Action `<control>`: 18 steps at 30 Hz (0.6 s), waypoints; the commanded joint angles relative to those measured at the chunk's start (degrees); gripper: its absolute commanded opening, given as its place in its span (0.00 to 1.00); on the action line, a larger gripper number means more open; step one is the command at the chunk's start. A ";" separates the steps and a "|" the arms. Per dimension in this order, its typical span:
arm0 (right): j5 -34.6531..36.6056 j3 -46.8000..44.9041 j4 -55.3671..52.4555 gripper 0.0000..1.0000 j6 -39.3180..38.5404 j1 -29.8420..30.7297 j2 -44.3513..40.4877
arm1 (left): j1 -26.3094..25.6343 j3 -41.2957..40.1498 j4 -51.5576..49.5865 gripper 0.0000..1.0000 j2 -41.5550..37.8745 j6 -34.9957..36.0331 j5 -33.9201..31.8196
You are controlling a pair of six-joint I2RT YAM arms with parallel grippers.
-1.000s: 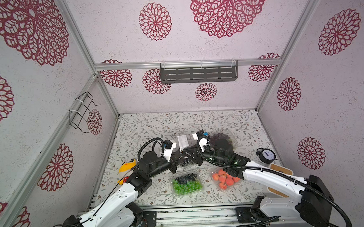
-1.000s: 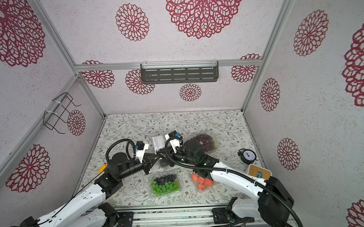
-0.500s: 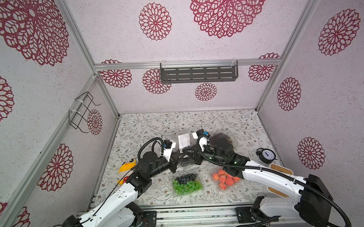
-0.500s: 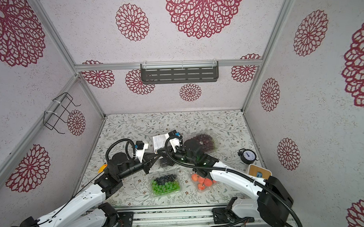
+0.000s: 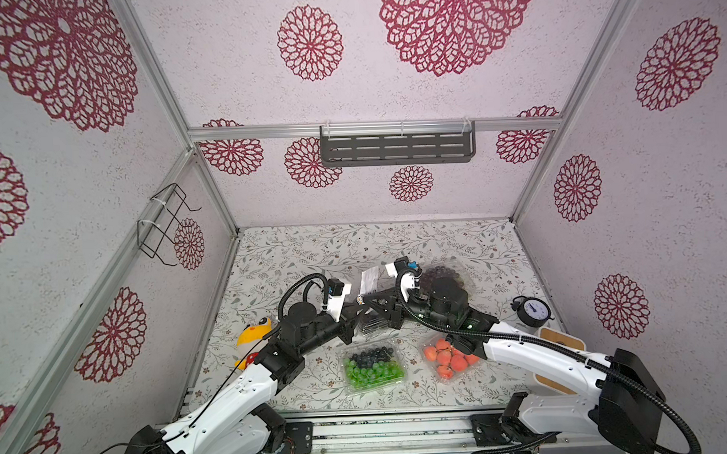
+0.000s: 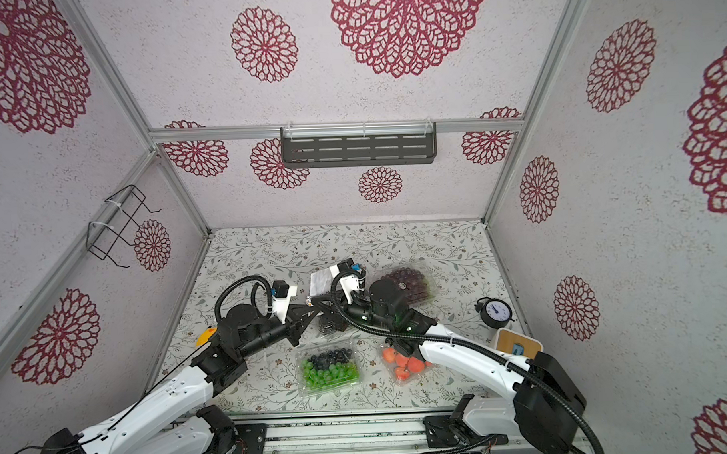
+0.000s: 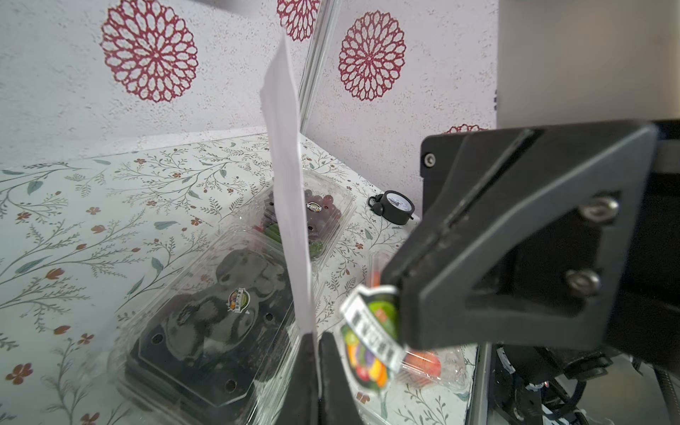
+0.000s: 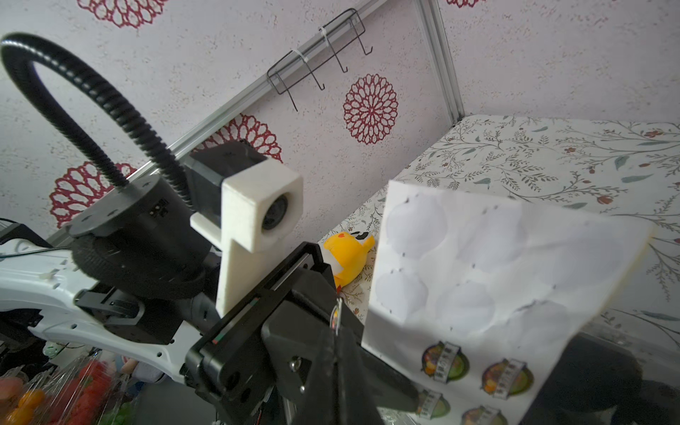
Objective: Label fruit boxes
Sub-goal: Tear off the label from the label sticker, then stick the label on the fruit box.
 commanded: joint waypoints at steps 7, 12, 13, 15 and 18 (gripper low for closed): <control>17.87 -4.26 -9.02 0.00 9.62 -0.41 -10.99 | -0.41 2.07 -1.84 0.00 0.52 -2.16 -13.32; 38.49 -6.62 -33.15 0.00 22.59 -0.19 -22.59 | -0.56 0.15 -1.00 0.00 -0.98 -5.18 -13.67; 41.88 -7.76 -36.36 0.00 25.28 -0.19 -25.67 | -0.58 -0.74 0.10 0.00 -1.20 -5.66 -12.76; 46.32 -9.25 -43.02 0.00 31.68 -0.22 -29.33 | -0.67 -1.94 1.30 0.00 -1.39 -5.76 -10.89; 51.01 -6.63 -56.51 0.00 39.34 -0.21 -28.64 | -0.75 -2.84 1.96 0.00 -1.61 -5.59 -7.63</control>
